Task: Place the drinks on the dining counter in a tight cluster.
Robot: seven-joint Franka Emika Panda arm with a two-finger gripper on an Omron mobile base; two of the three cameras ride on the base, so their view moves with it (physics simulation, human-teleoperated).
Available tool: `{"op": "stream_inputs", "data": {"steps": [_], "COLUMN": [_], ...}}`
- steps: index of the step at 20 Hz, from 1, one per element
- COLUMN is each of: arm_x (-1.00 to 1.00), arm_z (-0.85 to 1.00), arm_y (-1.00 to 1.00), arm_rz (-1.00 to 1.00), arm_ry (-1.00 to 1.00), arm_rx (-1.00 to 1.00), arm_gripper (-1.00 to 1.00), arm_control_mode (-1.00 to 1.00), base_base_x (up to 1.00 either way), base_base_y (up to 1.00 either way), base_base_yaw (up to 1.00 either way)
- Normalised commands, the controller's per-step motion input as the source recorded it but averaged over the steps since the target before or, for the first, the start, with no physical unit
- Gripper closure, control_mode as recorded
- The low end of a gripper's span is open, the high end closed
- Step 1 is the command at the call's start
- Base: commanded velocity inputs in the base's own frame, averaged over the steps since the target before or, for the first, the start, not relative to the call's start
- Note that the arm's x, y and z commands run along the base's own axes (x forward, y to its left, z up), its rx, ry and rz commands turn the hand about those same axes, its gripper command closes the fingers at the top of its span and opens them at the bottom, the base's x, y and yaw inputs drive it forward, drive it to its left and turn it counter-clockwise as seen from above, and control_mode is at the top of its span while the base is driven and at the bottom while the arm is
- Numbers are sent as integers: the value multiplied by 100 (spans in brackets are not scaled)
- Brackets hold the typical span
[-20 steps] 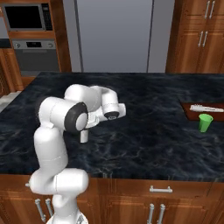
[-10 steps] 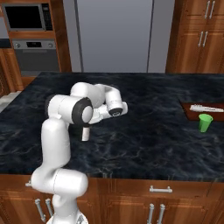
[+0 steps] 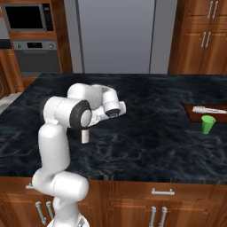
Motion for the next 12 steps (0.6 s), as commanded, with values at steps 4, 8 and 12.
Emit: {"op": "stream_inputs", "data": {"steps": [4, 8, 12], "arm_x": [-42, -40, -32], "arm_z": [-50, -48, -49], "arm_y": [0, 4, 10], "arm_rz": [-28, -24, -20], "arm_ry": [-8, -9, -14], "arm_rx": [-1, 0, -2], "arm_gripper": [100, 100, 100], "arm_control_mode": [-100, -100, -100], "base_base_x": [0, 0, 0], "base_base_y": [0, 0, 0], "base_base_yaw": [0, 0, 0]}}
